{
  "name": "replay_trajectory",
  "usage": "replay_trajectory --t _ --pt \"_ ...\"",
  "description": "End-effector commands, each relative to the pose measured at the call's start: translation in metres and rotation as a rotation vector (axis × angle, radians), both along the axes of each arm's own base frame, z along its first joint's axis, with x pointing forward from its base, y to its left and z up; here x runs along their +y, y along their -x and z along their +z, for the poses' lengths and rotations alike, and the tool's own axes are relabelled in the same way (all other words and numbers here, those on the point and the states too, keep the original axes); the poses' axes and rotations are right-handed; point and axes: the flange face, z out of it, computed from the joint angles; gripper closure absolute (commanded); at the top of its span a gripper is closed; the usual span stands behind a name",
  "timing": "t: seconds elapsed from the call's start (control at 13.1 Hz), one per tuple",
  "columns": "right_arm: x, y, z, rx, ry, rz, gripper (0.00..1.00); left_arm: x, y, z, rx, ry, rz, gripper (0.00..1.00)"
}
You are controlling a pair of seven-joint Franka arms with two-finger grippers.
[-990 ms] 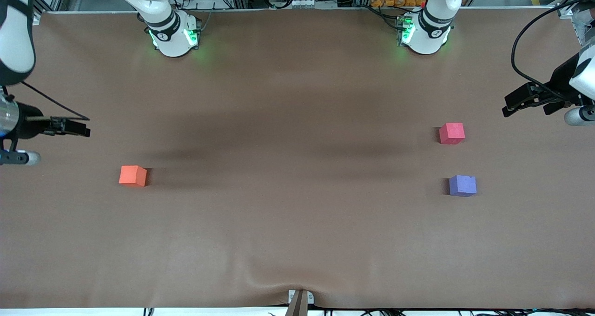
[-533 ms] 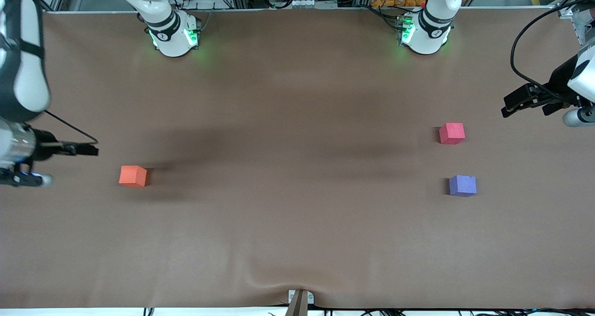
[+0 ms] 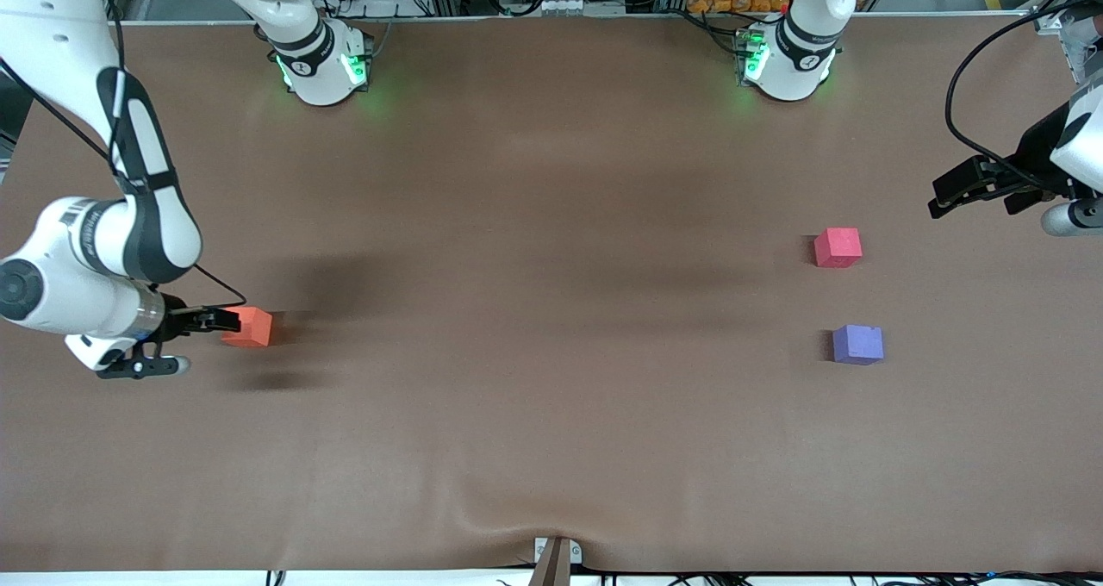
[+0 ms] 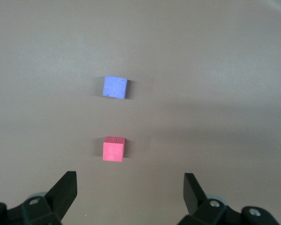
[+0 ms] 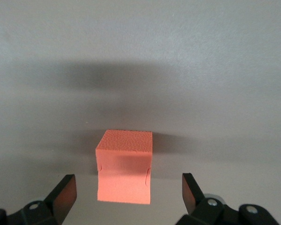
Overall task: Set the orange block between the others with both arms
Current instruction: 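Reach the right gripper to the orange block and grasp it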
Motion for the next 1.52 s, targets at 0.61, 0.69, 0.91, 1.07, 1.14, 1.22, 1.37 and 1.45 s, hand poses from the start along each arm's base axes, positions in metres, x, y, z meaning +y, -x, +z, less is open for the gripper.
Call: replay_trajectory --t 0.61,0.69,0.91,1.07,1.14,1.22,1.37,1.45 --pt "0.011 0.014 -0.043 -0.027 0.005 0.049 0.00 -0.002 0.000 -0.002 0.012 -0.005 -0.009 0.00" --pt "0.010 0.015 -0.047 -0.023 0.005 0.047 0.00 -0.002 0.000 -0.002 0.012 -0.005 -0.012 0.00" --pt "0.008 0.016 -0.060 -0.017 0.007 0.044 0.00 -0.002 -0.001 -0.003 0.015 -0.005 -0.014 0.00" --pt "0.007 0.014 -0.066 -0.012 0.007 0.043 0.45 -0.003 -0.001 -0.003 0.014 -0.005 -0.017 0.00" --pt "0.009 0.012 -0.065 -0.014 0.008 0.040 0.88 -0.003 -0.001 -0.004 0.015 -0.005 -0.017 0.00" --pt "0.010 0.012 -0.065 -0.009 0.007 0.040 1.00 -0.003 -0.001 -0.003 0.014 -0.005 -0.015 0.00" --pt "0.013 0.010 -0.060 -0.012 0.006 0.043 1.00 -0.003 -0.001 -0.004 0.015 -0.005 -0.020 0.00" --pt "0.016 0.008 -0.056 -0.020 0.007 0.047 1.00 -0.003 -0.001 -0.003 0.014 -0.005 -0.020 0.00"
